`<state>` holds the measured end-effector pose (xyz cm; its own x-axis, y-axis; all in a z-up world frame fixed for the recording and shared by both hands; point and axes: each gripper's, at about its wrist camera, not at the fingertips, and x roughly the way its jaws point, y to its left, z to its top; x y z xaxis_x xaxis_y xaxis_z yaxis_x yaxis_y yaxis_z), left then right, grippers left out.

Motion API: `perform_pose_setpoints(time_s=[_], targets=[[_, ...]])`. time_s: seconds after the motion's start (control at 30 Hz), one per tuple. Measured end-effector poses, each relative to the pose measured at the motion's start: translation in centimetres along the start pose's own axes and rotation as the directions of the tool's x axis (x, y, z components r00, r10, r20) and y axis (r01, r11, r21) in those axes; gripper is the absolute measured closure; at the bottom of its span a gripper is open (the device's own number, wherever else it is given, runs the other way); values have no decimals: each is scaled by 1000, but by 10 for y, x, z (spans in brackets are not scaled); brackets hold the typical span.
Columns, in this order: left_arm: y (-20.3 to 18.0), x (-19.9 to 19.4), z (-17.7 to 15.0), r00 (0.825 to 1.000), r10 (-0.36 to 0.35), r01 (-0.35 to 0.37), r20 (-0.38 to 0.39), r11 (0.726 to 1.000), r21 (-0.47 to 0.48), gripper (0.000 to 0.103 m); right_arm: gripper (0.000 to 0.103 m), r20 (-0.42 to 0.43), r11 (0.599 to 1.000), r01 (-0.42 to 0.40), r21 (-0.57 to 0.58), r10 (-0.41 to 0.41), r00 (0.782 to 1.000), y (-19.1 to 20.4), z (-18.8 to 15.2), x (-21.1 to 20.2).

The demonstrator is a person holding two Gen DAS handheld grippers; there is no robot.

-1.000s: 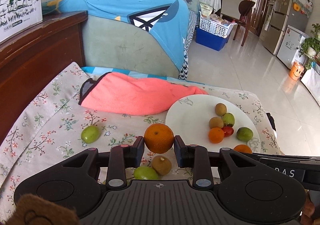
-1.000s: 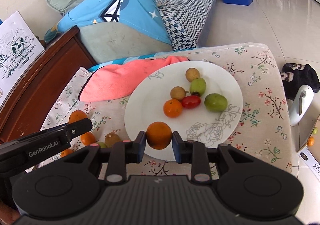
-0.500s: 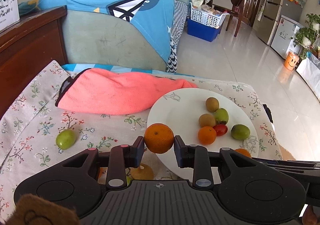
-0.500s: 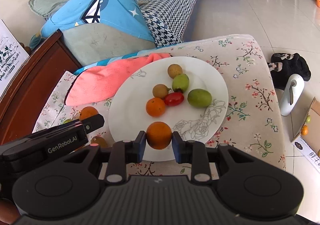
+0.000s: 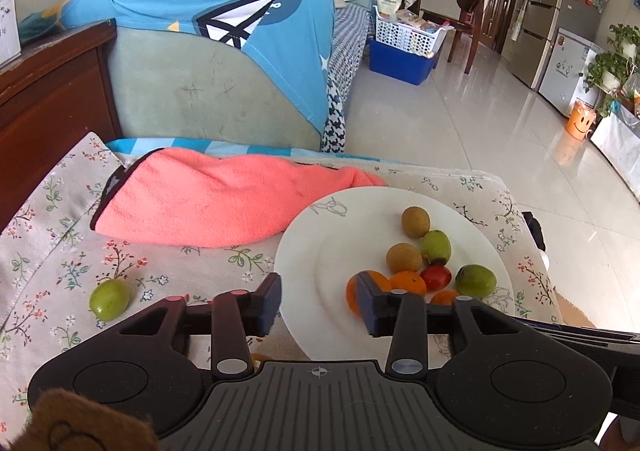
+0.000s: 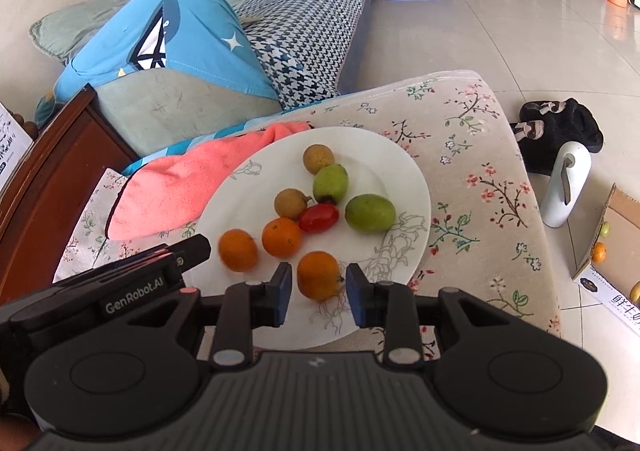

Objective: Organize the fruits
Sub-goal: 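Lower both mandarins onto the plate and open both grippers, then move both grippers back to the remaining fruit on the cloth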

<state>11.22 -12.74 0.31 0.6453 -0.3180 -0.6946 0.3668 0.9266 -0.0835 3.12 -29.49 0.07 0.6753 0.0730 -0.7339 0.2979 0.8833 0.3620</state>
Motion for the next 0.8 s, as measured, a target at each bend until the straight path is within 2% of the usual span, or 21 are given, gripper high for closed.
perform_pose_setpoints(time_s=[0.03,0.07,0.13,0.27,0.5,0.8], targets=[[1,-3,1,1000,12,-12,9,1000,-8,41,72,8,1000,0,-3,0,1000,1,0,-1],[2,-6,2,1000,21,-20,22,1000,-14,35,72,13,1000,-2,-6,2,1000,2,1,-2],[4,-11,4,999,31,-30,35,999,-18,34,72,19,1000,-7,-9,7,1000,3,1,-3],[11,-21,8,998,58,-57,34,998,-41,25,71,17,1000,-16,-13,16,1000,5,1,-3],[31,-34,10,995,96,-96,11,994,-51,24,70,-8,996,-69,-49,68,998,16,-4,-3],[62,-51,7,990,140,-140,-15,989,-54,23,69,-24,976,-144,-163,142,990,41,-12,-4]])
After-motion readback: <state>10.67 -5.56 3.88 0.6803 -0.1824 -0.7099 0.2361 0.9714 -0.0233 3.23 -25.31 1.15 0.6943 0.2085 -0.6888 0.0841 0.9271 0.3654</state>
